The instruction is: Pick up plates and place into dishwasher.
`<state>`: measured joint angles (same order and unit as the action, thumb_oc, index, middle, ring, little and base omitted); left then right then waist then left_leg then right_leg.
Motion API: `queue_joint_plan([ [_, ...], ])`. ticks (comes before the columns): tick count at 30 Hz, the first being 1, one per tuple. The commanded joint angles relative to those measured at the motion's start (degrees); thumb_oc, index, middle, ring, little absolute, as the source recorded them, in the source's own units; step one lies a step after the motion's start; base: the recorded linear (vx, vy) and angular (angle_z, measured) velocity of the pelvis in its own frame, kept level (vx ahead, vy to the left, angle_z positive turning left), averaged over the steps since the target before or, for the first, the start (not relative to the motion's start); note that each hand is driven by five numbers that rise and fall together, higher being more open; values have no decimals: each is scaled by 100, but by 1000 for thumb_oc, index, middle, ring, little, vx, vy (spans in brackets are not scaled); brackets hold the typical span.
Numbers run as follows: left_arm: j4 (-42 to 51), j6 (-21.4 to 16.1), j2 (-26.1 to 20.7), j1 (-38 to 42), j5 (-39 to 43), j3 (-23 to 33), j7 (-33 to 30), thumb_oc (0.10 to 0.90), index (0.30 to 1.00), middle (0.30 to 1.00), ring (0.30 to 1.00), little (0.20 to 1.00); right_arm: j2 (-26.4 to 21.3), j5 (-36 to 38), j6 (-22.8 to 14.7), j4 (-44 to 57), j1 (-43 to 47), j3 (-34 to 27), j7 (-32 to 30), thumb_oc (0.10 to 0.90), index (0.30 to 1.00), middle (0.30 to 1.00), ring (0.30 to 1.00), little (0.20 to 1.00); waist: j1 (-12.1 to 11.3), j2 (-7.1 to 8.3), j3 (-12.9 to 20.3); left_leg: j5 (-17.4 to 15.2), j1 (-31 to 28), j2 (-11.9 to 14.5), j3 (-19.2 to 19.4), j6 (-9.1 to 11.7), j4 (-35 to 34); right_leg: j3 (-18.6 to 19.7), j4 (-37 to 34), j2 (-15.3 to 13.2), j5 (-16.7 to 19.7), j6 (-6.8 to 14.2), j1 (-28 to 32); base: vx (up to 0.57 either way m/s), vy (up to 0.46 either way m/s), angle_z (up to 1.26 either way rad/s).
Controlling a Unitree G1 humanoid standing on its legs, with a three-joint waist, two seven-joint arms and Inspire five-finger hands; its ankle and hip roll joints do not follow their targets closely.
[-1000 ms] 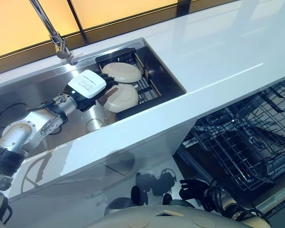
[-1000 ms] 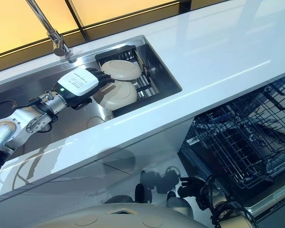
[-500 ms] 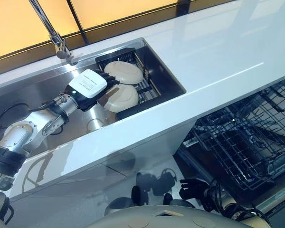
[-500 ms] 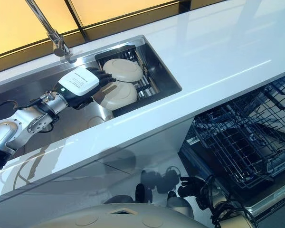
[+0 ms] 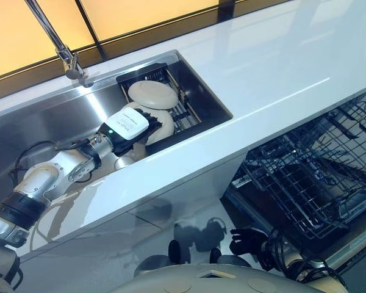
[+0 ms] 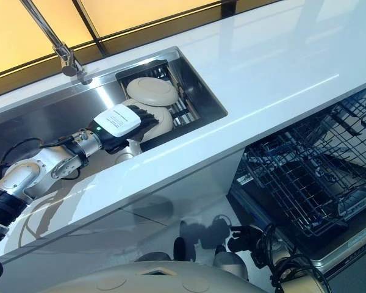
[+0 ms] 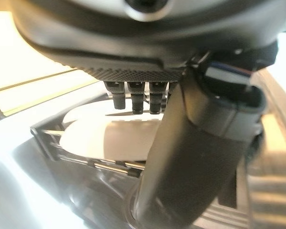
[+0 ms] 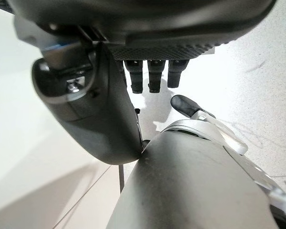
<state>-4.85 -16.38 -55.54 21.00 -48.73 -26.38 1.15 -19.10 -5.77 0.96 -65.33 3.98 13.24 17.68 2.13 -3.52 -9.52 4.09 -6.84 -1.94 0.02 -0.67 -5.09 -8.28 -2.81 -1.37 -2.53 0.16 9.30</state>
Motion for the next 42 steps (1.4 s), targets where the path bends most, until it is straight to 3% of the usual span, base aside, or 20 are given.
queue_joint_plan([
  [1,-328,290,100,1022,-119,252,-16,800,900,900,900,900,-147,-82,-12,-86,-65,126,59,800,900,900,900,900,60,-31,83,-881,-73,-393,283,-153,255,200,784,88,-356,486,-502,0,0,0],
  [6,-410,458,171,1125,-204,73,23,800,900,900,900,900,-143,-41,-8,-106,-53,140,41,800,900,900,900,900,100,-18,55,-887,-42,-385,329,-152,297,226,779,97,-342,477,-521,1,-3,-6],
  [10,-518,960,264,1171,-62,95,-622,800,900,900,900,900,-132,-26,5,-113,-54,180,31,800,900,900,900,900,107,5,28,-886,-18,-387,336,-148,317,249,770,104,-333,468,-525,4,-2,-8],
  [11,-597,1078,294,1179,97,122,-874,446,596,596,596,546,-130,-9,5,-107,-58,197,27,800,900,900,900,900,103,17,26,-886,-14,-386,339,-146,318,250,763,105,-329,466,-522,14,-13,-3],
  [12,-704,1181,340,1187,244,141,-1132,240,420,420,420,340,-133,3,8,-107,-48,215,38,800,900,900,900,900,104,29,20,-884,-12,-386,339,-145,316,256,759,108,-328,461,-523,21,-22,-3],
  [13,-881,1220,439,1167,488,208,-1502,100,300,300,300,200,-123,43,22,-90,-47,248,28,800,900,900,900,900,90,50,13,-881,-11,-382,343,-144,313,247,749,109,-323,456,-516,0,0,0],
  [17,-1234,1242,638,1005,580,489,-2157,100,300,300,300,200,-93,117,25,-40,-84,288,7,800,900,900,900,900,76,99,5,-865,-7,-371,352,-138,295,254,737,124,-315,445,-519,3,-5,-1],
  [20,-1224,1210,635,912,354,659,-2277,100,300,300,300,200,-60,168,36,-33,-114,289,-35,800,900,900,900,900,60,110,-1,-853,3,-354,357,-129,292,249,729,122,-314,436,-520,0,0,0],
  [30,-40,1032,-194,443,397,1700,-2062,100,300,300,300,200,-135,440,-329,286,-318,-58,-298,800,900,900,900,900,-30,69,42,-858,11,-335,279,-95,309,195,710,101,-365,409,-461,0,0,0],
  [36,437,993,-436,108,688,2351,-2107,100,300,300,300,200,-160,392,-517,256,-379,-216,-380,800,900,900,900,900,-113,64,89,-854,-38,-333,203,-86,261,159,670,101,-386,405,-387,0,0,0],
  [39,603,953,-579,-80,990,2667,-2341,100,300,300,300,200,-210,702,-651,614,-422,-270,-504,800,900,900,900,900,-147,70,106,-816,-20,-324,162,-83,290,127,685,100,-349,386,-386,-4,-27,4],
  [42,735,854,-616,-296,1234,2937,-2678,100,300,300,300,200,-228,1196,-614,1586,-528,-304,-608,800,900,900,900,900,-128,78,132,-817,-45,-318,112,-88,273,127,707,99,-359,379,-378,0,0,0],
])
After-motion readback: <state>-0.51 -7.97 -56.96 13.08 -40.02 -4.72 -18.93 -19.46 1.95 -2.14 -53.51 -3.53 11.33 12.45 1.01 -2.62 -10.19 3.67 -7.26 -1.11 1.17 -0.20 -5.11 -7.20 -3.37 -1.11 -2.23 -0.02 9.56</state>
